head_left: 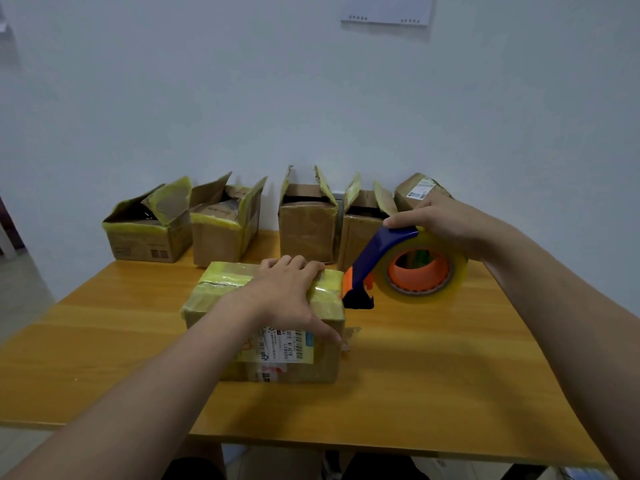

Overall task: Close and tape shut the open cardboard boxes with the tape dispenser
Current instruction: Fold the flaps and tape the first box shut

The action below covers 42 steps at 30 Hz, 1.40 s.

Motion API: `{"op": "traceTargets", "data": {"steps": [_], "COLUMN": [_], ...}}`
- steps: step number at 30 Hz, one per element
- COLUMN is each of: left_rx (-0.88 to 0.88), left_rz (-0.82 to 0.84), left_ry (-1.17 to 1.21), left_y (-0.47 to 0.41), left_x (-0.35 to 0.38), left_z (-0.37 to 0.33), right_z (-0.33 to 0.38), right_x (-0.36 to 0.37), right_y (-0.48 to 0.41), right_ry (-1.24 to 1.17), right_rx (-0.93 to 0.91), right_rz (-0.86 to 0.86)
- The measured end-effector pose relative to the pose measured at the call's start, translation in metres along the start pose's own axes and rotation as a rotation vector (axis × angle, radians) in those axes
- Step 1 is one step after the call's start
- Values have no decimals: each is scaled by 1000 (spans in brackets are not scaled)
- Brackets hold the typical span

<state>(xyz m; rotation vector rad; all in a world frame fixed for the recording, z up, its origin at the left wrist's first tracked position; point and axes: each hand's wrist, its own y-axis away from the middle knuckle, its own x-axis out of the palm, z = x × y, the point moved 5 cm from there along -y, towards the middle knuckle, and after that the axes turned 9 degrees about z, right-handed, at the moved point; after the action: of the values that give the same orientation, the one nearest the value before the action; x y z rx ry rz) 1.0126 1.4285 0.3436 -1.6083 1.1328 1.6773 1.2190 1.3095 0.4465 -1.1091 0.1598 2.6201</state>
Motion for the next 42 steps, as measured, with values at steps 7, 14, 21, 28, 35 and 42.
{"op": "traceTargets", "data": {"steps": [7,14,21,28,35,42], "left_rx": [0,40,95,360,376,264], "left_rz": [1,-24,-55,-162,-158,-225], "left_ry": [-5,51,74,-102,-109,-171], "left_y": [0,2,0,0,-2,22], "left_x": [0,-2,-9,-7,-4,13], "left_z": [0,-3,-34,-62,-65,-52], "right_z": [-41,-62,-59,-57,-45,-42], "right_x": [24,17,4,15,37,48], "right_y": [7,10,24,46,43,42], "right_ry": [168,-59,-378,-678,-721,-747], "right_rx": [212,197,171,159,73,40], "right_rz": [60,-180,-540,-711,-705,-748]}}
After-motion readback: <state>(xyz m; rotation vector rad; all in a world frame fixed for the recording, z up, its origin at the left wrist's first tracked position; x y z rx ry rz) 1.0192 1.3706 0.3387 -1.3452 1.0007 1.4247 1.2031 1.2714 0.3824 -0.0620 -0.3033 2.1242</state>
